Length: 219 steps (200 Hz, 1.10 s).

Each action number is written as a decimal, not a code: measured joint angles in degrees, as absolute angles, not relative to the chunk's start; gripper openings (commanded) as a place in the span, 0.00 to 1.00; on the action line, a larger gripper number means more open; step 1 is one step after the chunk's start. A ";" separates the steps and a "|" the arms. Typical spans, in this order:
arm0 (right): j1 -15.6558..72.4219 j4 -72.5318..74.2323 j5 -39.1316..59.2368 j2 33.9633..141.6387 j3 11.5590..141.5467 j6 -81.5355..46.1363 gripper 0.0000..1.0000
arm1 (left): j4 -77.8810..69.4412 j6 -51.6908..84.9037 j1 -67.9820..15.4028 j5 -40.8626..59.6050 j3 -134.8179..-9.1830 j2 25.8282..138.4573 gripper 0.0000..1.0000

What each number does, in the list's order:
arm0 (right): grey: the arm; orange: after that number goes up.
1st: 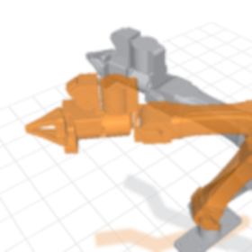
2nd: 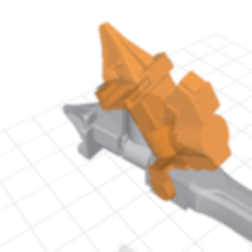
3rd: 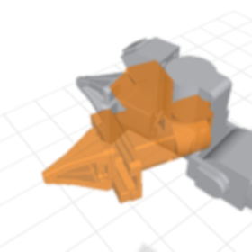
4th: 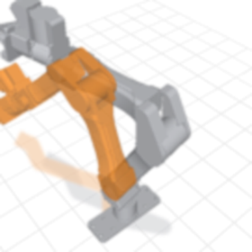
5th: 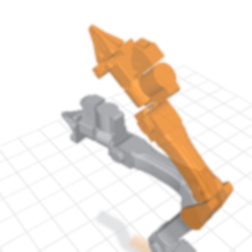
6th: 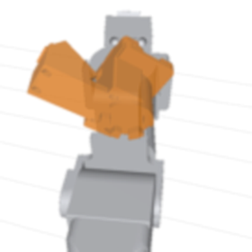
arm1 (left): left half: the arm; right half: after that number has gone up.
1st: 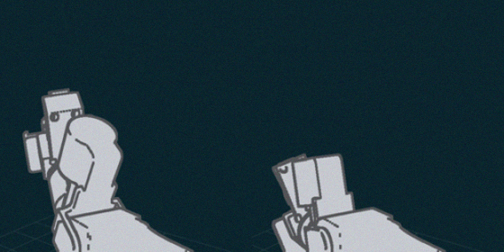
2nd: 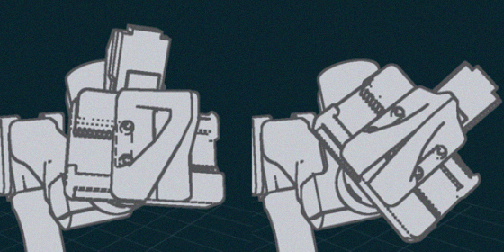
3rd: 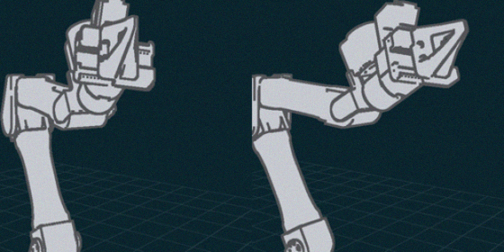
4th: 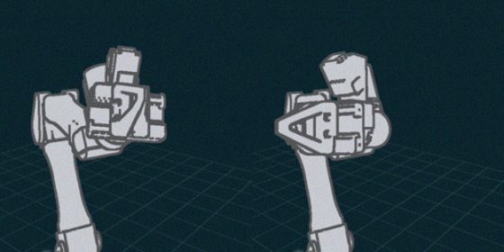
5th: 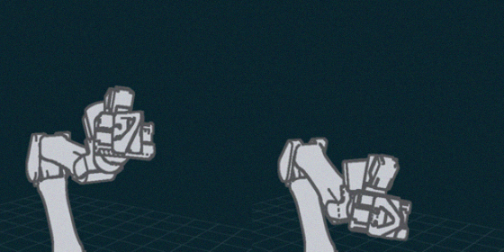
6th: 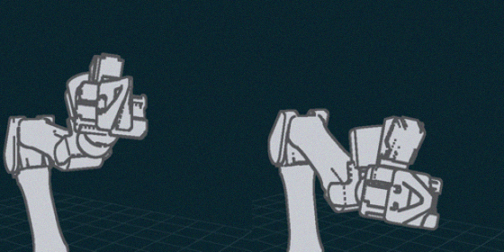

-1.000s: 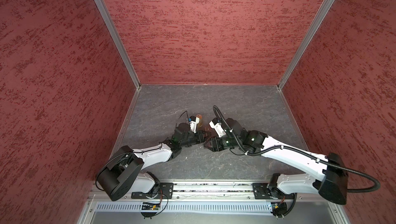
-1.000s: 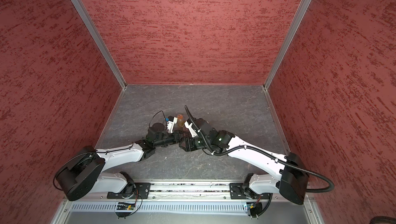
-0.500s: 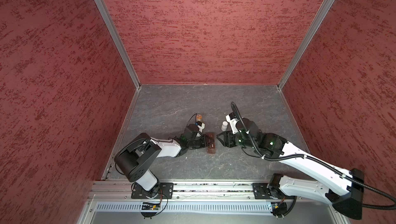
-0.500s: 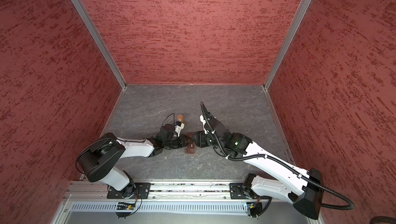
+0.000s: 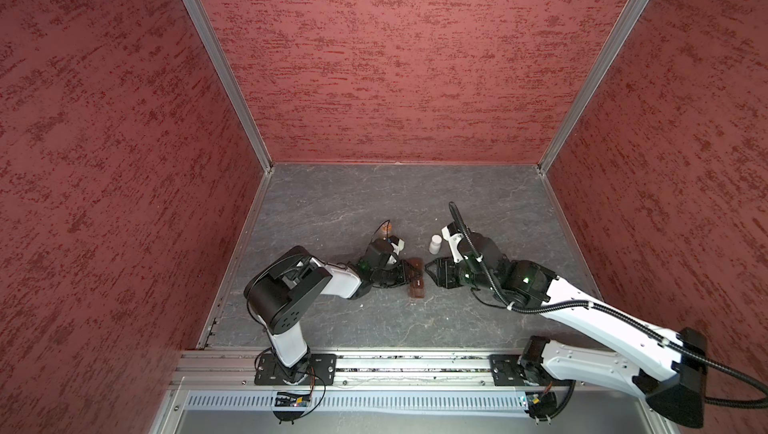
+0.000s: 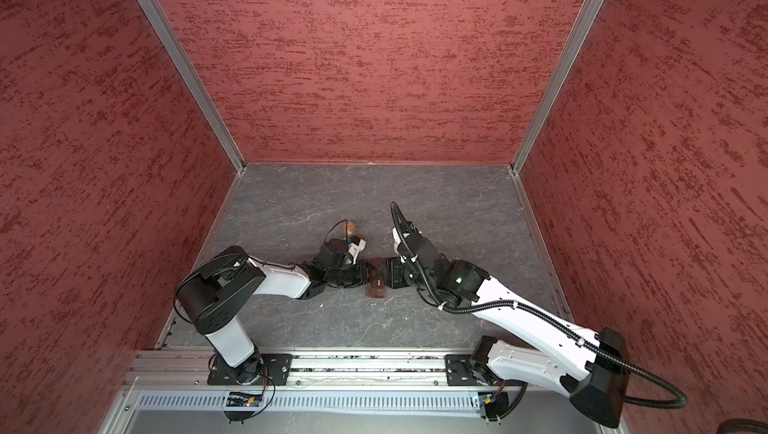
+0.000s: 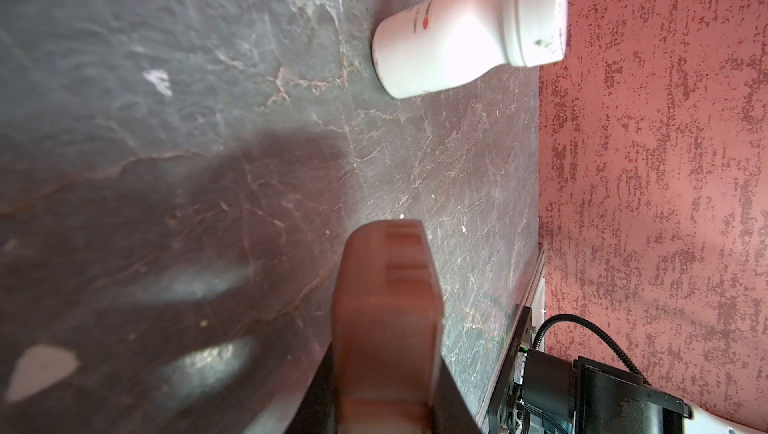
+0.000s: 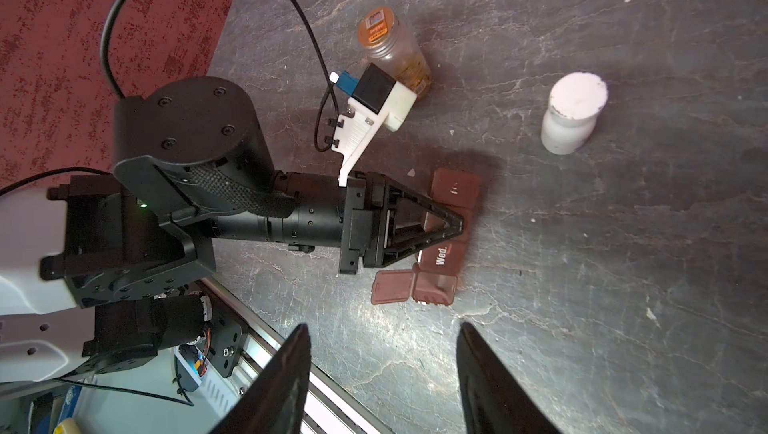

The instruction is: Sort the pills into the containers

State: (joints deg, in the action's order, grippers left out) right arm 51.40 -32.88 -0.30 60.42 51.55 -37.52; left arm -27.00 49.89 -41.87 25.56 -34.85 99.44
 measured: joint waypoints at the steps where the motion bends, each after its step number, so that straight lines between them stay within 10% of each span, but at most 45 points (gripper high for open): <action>1: 51.40 -32.88 -0.30 60.42 51.55 -37.52 0.57 | -26.96 49.89 -41.87 25.56 -34.85 99.44 0.28; 219: 50.72 -32.97 -0.82 61.91 51.57 -37.54 0.63 | -12.49 45.08 -40.80 23.27 -34.72 86.39 0.84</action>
